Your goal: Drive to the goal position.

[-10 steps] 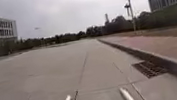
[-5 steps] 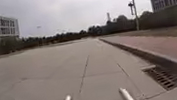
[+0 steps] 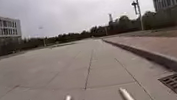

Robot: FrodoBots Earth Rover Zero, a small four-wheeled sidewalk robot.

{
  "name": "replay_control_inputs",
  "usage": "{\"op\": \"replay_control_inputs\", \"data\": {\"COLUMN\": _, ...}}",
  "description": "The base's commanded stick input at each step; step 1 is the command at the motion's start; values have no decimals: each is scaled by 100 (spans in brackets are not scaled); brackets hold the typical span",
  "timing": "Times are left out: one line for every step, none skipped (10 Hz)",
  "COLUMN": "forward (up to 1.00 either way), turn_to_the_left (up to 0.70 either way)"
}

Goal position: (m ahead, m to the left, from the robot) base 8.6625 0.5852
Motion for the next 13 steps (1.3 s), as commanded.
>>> {"op": "replay_control_inputs", "data": {"forward": 69, "turn_to_the_left": 0}}
{"op": "replay_control_inputs", "data": {"forward": 69, "turn_to_the_left": 0}}
{"op": "replay_control_inputs", "data": {"forward": 69, "turn_to_the_left": 0}}
{"op": "replay_control_inputs", "data": {"forward": 69, "turn_to_the_left": 0}}
{"op": "replay_control_inputs", "data": {"forward": 69, "turn_to_the_left": 0}}
{"op": "replay_control_inputs", "data": {"forward": 69, "turn_to_the_left": 0}}
{"op": "replay_control_inputs", "data": {"forward": 69, "turn_to_the_left": 0}}
{"op": "replay_control_inputs", "data": {"forward": 69, "turn_to_the_left": 0}}
{"op": "replay_control_inputs", "data": {"forward": 69, "turn_to_the_left": 0}}
{"op": "replay_control_inputs", "data": {"forward": 69, "turn_to_the_left": 0}}
{"op": "replay_control_inputs", "data": {"forward": 69, "turn_to_the_left": 0}}
{"op": "replay_control_inputs", "data": {"forward": 69, "turn_to_the_left": 0}}
{"op": "replay_control_inputs", "data": {"forward": 69, "turn_to_the_left": 0}}
